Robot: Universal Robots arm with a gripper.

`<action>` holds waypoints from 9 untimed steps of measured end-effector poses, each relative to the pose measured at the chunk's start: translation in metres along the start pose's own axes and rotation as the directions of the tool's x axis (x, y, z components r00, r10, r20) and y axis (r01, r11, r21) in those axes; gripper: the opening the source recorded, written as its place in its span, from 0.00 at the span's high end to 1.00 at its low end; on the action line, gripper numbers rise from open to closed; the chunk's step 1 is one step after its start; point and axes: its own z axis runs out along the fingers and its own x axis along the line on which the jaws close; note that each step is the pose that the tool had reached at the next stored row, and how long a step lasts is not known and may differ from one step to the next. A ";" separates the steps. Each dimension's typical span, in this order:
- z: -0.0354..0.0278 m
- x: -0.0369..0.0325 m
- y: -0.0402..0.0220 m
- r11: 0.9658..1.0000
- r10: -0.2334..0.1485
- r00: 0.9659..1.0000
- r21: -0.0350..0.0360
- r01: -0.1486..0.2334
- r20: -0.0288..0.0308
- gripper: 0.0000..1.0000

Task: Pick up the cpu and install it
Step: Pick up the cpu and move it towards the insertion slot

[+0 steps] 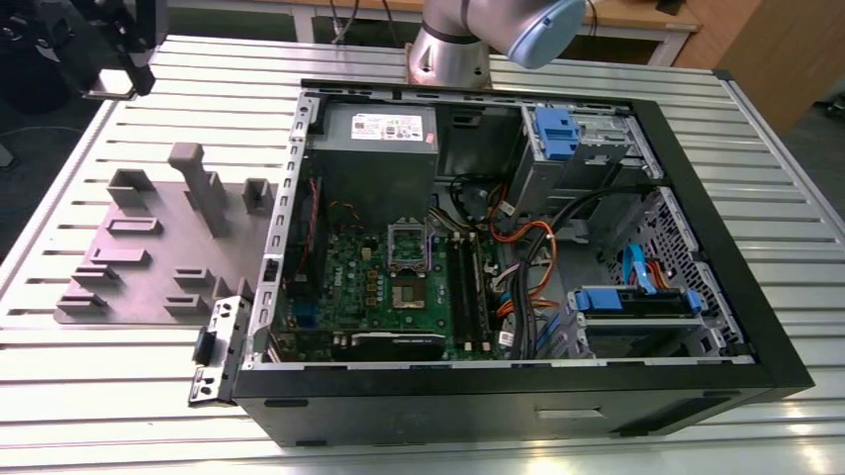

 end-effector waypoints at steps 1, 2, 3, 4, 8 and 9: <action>0.0000 -0.0008 0.0000 1.000 0.000 1.000 0.000 0.000 0.000 0.53; 0.0000 -0.0016 0.0001 1.000 0.000 1.000 0.000 0.000 0.000 0.53; 0.0000 -0.0024 0.0001 1.000 0.000 1.000 0.000 0.000 0.000 0.53; 0.0000 -0.0031 0.0001 1.000 0.000 1.000 0.000 0.000 0.000 0.53; 0.0000 -0.0061 0.0002 1.000 0.000 1.000 0.000 0.000 0.000 0.53; 0.0001 -0.0069 0.0002 1.000 0.000 1.000 0.000 0.000 0.000 0.53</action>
